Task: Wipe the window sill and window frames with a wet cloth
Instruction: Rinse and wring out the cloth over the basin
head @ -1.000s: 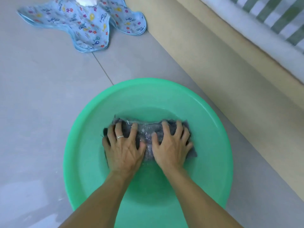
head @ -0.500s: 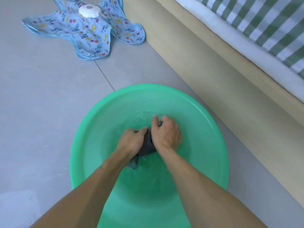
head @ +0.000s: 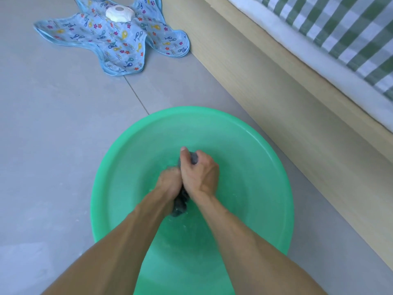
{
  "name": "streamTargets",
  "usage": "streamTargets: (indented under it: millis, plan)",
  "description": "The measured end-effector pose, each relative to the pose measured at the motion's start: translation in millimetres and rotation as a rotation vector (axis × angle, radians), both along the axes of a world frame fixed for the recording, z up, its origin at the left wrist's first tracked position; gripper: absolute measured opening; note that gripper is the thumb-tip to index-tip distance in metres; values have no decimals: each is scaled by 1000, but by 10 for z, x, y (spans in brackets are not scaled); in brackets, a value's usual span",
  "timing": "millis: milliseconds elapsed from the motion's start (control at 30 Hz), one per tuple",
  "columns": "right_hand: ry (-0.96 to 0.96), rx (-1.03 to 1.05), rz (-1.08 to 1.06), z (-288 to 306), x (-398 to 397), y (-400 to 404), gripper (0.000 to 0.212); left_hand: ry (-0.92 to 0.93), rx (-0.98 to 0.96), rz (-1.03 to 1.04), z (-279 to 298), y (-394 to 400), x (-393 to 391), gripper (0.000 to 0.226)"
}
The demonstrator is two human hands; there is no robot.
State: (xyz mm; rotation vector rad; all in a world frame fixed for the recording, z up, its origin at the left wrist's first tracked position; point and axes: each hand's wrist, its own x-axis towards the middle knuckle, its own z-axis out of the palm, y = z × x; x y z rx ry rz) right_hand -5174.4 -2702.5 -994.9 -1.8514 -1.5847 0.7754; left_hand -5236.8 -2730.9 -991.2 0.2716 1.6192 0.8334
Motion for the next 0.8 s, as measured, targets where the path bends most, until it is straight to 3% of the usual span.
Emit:
streamTargets:
  millis: [67,133,200,267,300,367,433,500,567,633,700,733,800]
  plan:
    - [-232,115,15,-57,178,122,43,68,-2,-55,38,1,28,51]
    - [-413,270,55,-184,315,196,29,383,45,-117,3,16,-21,34]
    - [-553,296,75,-326,386,110,21,774,32,-292,-58,-15,-82,19]
    - [-598,254,147,-472,413,-61,21,955,57,-437,-124,-103,-95,37]
    - [-604,232,197,-507,414,-128,21,969,100,-456,-184,-132,-96,43]
    - [-564,142,253,-477,365,-184,14,966,194,-425,-272,-151,-101,33]
    - [-282,-67,186,-282,204,-152,28,862,198,-338,-268,-101,-110,21]
    - [92,-270,66,-89,45,-144,45,537,105,-144,-137,-15,-108,38]
    - [206,-268,-15,84,-62,-119,50,141,-5,-25,24,34,-80,53]
    - [76,-208,-16,171,-16,-22,53,-29,8,-59,147,33,-55,55]
    - [-143,-133,2,162,143,120,53,-26,89,-134,244,36,-49,48]
    - [-263,-85,21,139,224,165,50,52,112,-181,247,40,-61,45]
    - [-480,134,145,67,371,196,36,378,130,-371,218,79,-147,36]
